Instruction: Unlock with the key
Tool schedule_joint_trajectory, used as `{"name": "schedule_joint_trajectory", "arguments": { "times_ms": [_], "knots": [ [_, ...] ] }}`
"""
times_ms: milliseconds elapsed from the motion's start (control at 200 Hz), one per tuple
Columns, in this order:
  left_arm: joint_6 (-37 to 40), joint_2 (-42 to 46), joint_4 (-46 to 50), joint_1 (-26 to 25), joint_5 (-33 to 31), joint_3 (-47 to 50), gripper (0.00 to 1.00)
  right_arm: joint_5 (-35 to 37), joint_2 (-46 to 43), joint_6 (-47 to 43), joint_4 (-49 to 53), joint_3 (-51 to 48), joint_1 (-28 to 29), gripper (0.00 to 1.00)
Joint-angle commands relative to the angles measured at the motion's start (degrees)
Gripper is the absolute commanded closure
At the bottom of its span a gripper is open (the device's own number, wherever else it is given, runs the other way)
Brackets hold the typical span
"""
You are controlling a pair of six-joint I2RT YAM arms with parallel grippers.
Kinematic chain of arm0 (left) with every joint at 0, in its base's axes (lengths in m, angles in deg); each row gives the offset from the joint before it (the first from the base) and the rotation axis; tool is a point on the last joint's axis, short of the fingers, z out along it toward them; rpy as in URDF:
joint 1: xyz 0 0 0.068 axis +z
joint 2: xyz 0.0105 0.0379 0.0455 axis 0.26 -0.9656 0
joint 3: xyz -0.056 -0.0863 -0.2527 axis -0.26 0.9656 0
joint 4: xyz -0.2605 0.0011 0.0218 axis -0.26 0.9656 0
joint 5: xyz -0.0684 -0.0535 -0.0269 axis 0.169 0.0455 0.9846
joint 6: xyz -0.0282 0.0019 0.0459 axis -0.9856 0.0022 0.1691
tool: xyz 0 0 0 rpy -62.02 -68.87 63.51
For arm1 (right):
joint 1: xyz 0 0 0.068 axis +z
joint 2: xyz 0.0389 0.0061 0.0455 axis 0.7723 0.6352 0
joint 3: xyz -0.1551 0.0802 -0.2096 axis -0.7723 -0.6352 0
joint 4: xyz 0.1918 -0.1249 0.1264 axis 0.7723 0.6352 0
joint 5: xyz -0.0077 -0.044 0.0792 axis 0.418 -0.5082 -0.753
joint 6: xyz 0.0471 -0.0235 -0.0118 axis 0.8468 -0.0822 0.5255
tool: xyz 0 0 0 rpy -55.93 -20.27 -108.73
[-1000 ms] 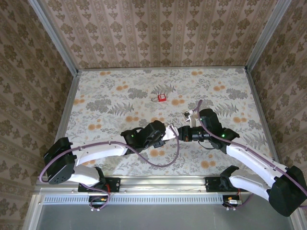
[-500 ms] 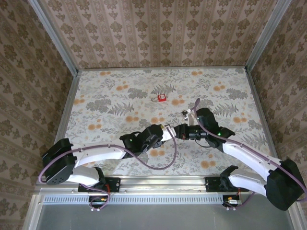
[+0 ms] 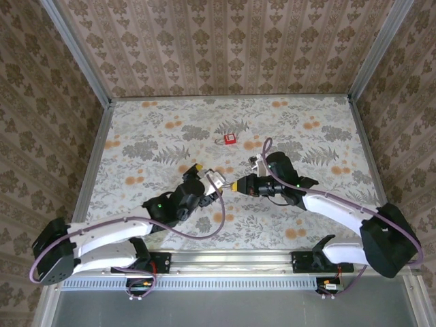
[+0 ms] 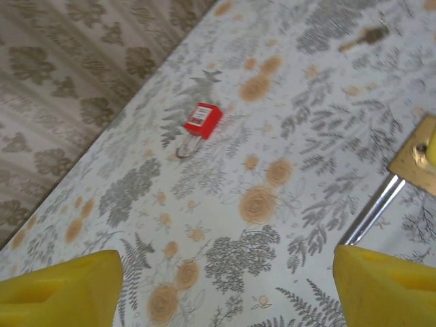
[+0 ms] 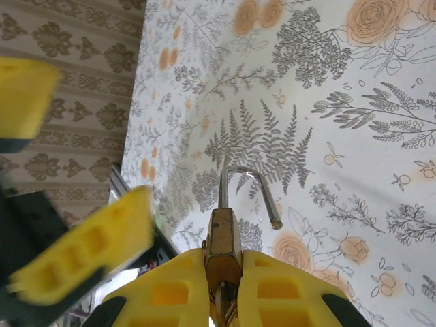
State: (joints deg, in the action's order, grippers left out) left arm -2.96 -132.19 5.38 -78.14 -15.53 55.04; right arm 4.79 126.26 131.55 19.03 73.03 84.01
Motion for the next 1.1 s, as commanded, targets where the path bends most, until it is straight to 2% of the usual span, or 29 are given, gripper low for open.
{"name": "schedule_joint_trajectory", "arguments": {
  "times_ms": [0,95,250,570,745,1095],
  "knots": [
    [-4.0,3.53,1.52,1.08,-4.82,0.99,0.2,0.7,4.52,0.53,-5.08,3.69,0.68,0.89],
    [-5.25,5.06,2.55,1.97,-7.94,1.0,0.19,0.59,10.82,0.74,-8.44,5.92,1.16,0.89],
    [-5.34,6.31,3.44,3.02,-7.41,1.0,0.2,0.53,19.76,0.24,-12.91,11.28,2.05,0.9],
    [-4.32,6.58,1.97,4.09,-7.38,1.88,0.21,2.76,32.58,-4.3,-13.74,20.58,2.57,0.9],
    [-3.85,6.82,1.26,4.27,-7.38,2.14,0.21,2.85,35.51,-5.0,-14.47,21.02,3.5,0.9],
    [-3.9,5.96,1.02,4.27,-5.8,1.68,0.23,1.48,34.19,-4.52,-16.95,15.66,4.26,0.91]
  ]
}}
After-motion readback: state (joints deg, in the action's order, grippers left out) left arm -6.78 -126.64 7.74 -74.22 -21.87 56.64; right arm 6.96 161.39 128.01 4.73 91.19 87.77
